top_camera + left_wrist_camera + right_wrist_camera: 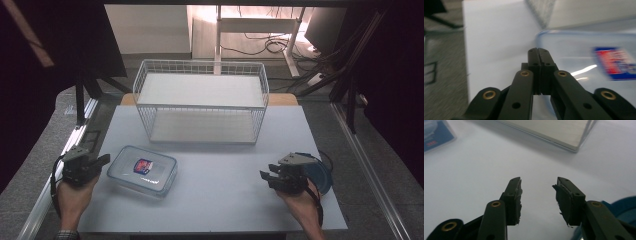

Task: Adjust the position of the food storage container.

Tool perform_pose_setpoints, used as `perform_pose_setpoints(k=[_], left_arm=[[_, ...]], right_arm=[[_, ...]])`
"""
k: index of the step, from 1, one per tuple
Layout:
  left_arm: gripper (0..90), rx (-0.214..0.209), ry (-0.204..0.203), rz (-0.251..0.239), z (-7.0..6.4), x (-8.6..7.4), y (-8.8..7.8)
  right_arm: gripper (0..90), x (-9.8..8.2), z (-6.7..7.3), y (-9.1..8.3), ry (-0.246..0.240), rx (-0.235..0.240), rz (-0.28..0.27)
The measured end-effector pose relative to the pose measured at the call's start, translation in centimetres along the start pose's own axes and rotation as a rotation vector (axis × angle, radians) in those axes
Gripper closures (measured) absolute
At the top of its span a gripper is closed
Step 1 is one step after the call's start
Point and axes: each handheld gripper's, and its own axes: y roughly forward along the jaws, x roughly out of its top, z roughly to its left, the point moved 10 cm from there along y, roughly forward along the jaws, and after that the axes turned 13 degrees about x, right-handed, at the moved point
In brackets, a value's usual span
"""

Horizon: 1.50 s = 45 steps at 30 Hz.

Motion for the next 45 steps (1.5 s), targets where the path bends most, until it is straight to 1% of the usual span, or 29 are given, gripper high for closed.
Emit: perform_pose_setpoints(k=[2,4,6,7,8,10,12,14,17,21,25,28,30,34,37,39,45], left_arm=[[90.0,0.0,0.001,0.04,0.2,-1.0,1.1],[90.0,-0.014,0.011,0.069,0.0,-1.7,1.7],[90.0,0.002,0.031,0.078,-0.2,-1.8,1.8],[90.0,0.001,0.033,0.081,-0.2,-1.9,1.8],[90.0,-0.007,0.028,0.081,-0.3,-1.9,1.7],[90.0,-0.039,0.01,0.079,-0.8,-2.2,1.5],[90.0,-0.05,0.015,0.082,-1.2,-2.3,1.3],[90.0,-0.067,0.029,0.086,-2.1,-2.4,1.0],[90.0,-0.098,0.047,0.09,-3.5,-2.5,0.8],[90.0,-0.137,0.091,0.091,-5.7,-2.5,0.5],[90.0,-0.164,0.137,0.089,-7.6,-2.6,0.2],[90.0,-0.2,0.167,0.088,-9.2,-2.7,-0.1],[90.0,-0.221,0.175,0.091,-10.2,-2.8,-0.2],[90.0,-0.26,0.2,0.095,-12.1,-2.9,-0.4],[90.0,-0.291,0.208,0.098,-13.5,-2.9,-0.6],[90.0,-0.31,0.223,0.101,-14.5,-3.0,-0.7],[90.0,-0.338,0.286,0.096,-17.2,-2.9,-0.7]], right_arm=[[52.4,0.1,0.3,0.2,0.009,0.02,-0.01],[52.3,0.1,0.6,0.3,0.007,0.034,-0.013],[52.6,0.0,0.8,0.5,0.004,0.041,-0.007],[53.3,-0.1,0.8,0.6,0.003,0.041,0.002],[54.0,-0.3,0.8,0.7,0.001,0.042,0.01],[55.7,-0.6,0.9,0.9,-0.001,0.05,0.03],[57.7,-0.8,0.9,1.0,0.001,0.06,0.039],[58.5,-0.8,1.0,1.0,0.004,0.077,0.034],[59.3,-0.8,1.1,1.0,0.004,0.081,0.036],[61.5,-1.0,1.3,1.2,0.003,0.091,0.048],[68.2,-1.3,1.6,1.5,0.001,0.096,0.072],[72.9,-1.3,2.0,1.7,-0.003,0.107,0.077],[75.9,-1.2,2.3,1.7,-0.004,0.114,0.073],[79.1,-1.2,2.8,1.9,-0.009,0.13,0.077],[79.8,-1.4,3.2,2.3,-0.018,0.144,0.09],[79.8,-1.5,3.5,2.5,-0.024,0.149,0.099],[79.9,-1.7,3.7,2.8,-0.028,0.158,0.107]])
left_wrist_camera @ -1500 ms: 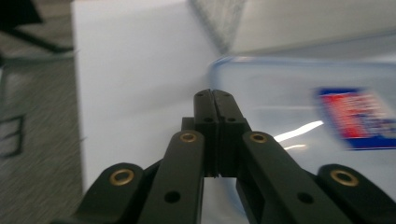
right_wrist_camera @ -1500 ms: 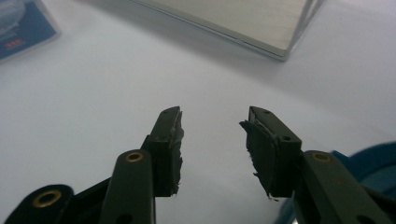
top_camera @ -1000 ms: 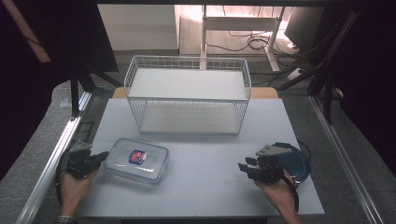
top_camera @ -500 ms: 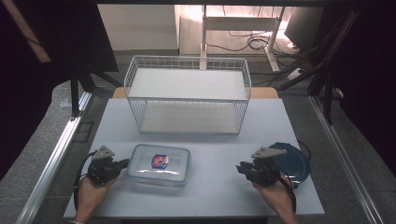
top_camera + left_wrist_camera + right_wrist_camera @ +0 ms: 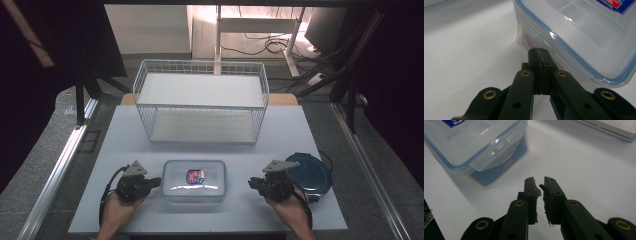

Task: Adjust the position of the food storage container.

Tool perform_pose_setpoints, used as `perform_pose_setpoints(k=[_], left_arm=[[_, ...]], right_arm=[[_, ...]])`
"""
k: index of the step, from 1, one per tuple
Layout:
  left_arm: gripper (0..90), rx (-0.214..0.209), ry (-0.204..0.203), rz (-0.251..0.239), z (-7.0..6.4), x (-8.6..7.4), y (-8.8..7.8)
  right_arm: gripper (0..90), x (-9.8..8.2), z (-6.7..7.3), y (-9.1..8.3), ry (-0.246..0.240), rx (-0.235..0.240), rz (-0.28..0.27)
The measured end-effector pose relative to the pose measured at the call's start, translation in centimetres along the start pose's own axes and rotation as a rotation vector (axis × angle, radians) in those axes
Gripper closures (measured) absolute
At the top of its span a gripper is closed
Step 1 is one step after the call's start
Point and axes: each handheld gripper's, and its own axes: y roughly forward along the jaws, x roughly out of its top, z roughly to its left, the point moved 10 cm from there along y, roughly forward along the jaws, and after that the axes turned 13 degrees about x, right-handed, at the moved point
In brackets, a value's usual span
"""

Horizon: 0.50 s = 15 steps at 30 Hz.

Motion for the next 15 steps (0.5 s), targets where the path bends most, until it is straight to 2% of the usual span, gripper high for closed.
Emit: perform_pose_setpoints(k=[4,7,8,11,13,15], left_arm=[[90.0,-0.015,0.03,-0.001,-1.3,0.7,0.8],[90.0,0.006,0.096,0.022,-1.7,0.7,1.2],[90.0,0.008,0.099,0.021,-1.7,0.7,1.2],[82.5,0.002,0.054,-0.003,-1.1,0.8,0.5],[73.7,-0.003,0.025,-0.012,-0.6,0.6,0.0],[63.6,-0.007,0.015,-0.012,-0.4,0.2,-0.4]], right_arm=[[79.9,-0.1,-0.1,0.0,0.002,-0.001,-0.001],[80.4,-0.1,-0.2,-0.2,-0.005,-0.013,-0.009],[80.5,0.0,-0.2,-0.3,-0.01,-0.017,-0.013],[80.5,0.1,-0.2,-0.7,-0.018,-0.026,-0.031],[78.8,0.1,-0.2,-1.0,-0.026,-0.032,-0.041],[73.8,0.0,-0.1,-1.2,-0.035,-0.033,-0.045]])
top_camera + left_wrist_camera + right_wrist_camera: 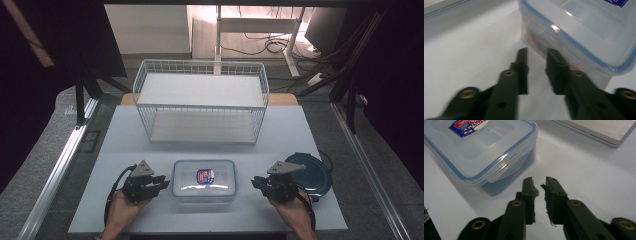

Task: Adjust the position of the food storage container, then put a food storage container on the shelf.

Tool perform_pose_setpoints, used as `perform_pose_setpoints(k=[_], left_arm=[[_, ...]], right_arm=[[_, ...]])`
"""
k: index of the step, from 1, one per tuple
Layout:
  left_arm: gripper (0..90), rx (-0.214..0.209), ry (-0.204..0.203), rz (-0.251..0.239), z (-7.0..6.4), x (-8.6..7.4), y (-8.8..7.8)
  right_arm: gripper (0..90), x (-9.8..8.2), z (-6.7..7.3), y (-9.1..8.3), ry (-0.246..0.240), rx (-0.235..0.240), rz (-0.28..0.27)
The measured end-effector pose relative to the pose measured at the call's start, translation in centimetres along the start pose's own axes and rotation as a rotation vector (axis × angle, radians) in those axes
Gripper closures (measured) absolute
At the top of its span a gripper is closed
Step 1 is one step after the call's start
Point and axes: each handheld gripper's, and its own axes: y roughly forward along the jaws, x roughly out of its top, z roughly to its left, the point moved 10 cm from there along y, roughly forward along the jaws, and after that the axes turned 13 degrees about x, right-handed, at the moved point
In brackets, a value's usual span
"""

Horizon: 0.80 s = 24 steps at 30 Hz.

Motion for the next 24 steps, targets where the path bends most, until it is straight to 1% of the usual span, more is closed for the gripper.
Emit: perform_pose_setpoints(k=[1,4,5,7,9,10,11,12,13,15,16,18,20,21,24], left_arm=[[59.3,0.002,0.006,0.003,0.0,-0.3,-0.3],[45.5,0.034,0.039,-0.002,0.1,-0.8,-1.1],[40.6,0.033,0.038,-0.011,0.1,-0.8,-1.3],[31.6,0.008,0.023,-0.024,-0.2,-0.9,-1.7],[22.4,-0.011,0.014,-0.029,-0.6,-1.1,-1.9],[18.9,-0.014,0.016,-0.026,-0.8,-1.3,-1.9],[15.8,-0.012,0.034,-0.017,-1.0,-1.6,-1.8],[10.6,-0.012,0.051,-0.01,-1.1,-1.8,-1.8],[7.7,-0.006,0.059,-0.009,-1.2,-1.9,-1.8],[6.9,-0.004,0.064,-0.022,-1.3,-1.8,-1.8],[6.0,-0.002,0.062,-0.038,-1.3,-1.7,-1.8],[4.5,0.006,0.063,-0.059,-1.1,-1.4,-1.9],[3.2,-0.003,0.06,-0.083,-1.0,-1.3,-1.9],[2.5,-0.008,0.057,-0.085,-0.9,-1.3,-1.8],[0.7,-0.004,0.047,-0.092,-0.7,-1.3,-1.7]], right_arm=[[71.2,0.0,0.0,-0.1,-0.001,-0.003,-0.001],[60.2,-0.2,0.2,-0.2,-0.011,-0.01,-0.001],[55.3,-0.3,0.3,-0.1,-0.014,-0.01,-0.001],[44.5,-0.4,0.5,0.0,-0.018,-0.012,-0.003],[31.1,-0.5,0.8,0.0,-0.031,-0.012,-0.007],[25.7,-0.5,0.8,0.1,-0.038,-0.011,-0.009],[22.3,-0.6,0.8,0.2,-0.042,-0.017,-0.014],[19.6,-0.6,0.9,0.4,-0.037,-0.012,-0.023],[16.0,-0.7,0.8,0.5,-0.038,-0.007,-0.02],[10.8,-0.9,0.8,0.7,-0.047,-0.002,-0.011],[9.3,-0.9,0.8,0.7,-0.047,-0.001,-0.014],[6.6,-0.8,1.0,0.8,-0.042,0.015,-0.027],[4.9,-0.6,1.1,0.8,-0.046,0.019,-0.039],[4.0,-0.5,1.2,0.9,-0.049,0.027,-0.046],[2.8,-0.4,1.3,1.1,-0.058,0.034,-0.051]])
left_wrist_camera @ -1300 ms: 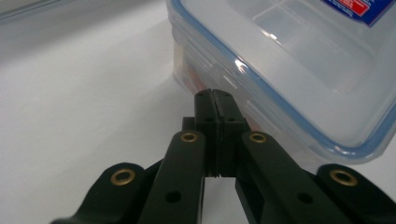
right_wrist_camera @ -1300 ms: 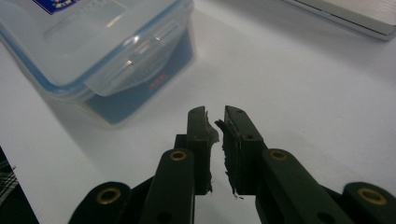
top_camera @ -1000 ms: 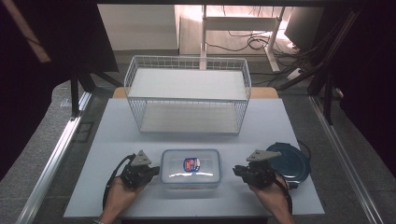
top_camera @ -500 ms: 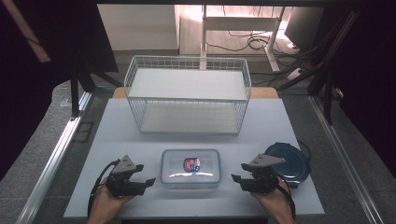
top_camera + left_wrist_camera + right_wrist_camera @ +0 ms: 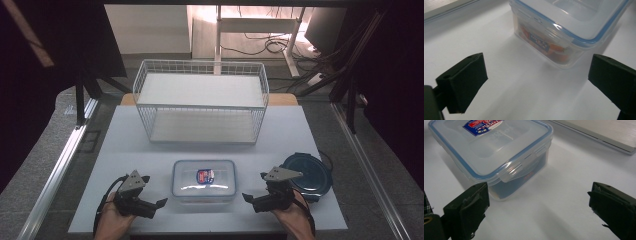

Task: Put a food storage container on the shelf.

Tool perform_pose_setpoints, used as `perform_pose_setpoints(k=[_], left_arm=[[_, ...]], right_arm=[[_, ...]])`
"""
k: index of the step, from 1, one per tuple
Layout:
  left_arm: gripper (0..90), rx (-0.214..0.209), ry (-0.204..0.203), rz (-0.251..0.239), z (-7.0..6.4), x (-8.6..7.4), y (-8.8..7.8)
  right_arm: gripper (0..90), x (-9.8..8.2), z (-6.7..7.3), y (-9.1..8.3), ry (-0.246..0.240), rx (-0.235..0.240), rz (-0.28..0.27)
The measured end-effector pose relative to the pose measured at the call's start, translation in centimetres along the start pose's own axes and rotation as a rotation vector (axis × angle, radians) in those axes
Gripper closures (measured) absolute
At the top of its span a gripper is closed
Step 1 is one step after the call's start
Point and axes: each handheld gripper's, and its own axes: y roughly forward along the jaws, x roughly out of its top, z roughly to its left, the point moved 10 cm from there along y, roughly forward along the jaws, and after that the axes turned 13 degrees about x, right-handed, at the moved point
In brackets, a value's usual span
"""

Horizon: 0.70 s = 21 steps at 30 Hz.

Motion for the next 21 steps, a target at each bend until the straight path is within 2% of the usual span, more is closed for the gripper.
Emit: perform_pose_setpoints(k=[4,7,14,19,21], left_arm=[[0.0,-0.001,-0.021,-0.011,0.1,0.3,0.0],[0.0,-0.009,-0.035,-0.012,0.1,0.5,0.0],[1.2,-0.053,-0.076,-0.006,-0.2,1.7,0.1],[1.5,-0.085,-0.073,0.014,-0.8,2.5,1.0],[1.0,-0.096,-0.074,0.027,-1.0,2.8,1.5]], right_arm=[[2.1,0.0,0.2,0.3,-0.021,0.005,0.011],[2.4,0.2,0.4,0.5,-0.016,0.02,0.007],[3.8,0.9,1.2,1.1,-0.009,0.056,0.008],[2.4,1.4,1.6,2.0,-0.001,0.061,0.017],[1.8,1.4,1.7,2.5,0.01,0.065,0.039]])
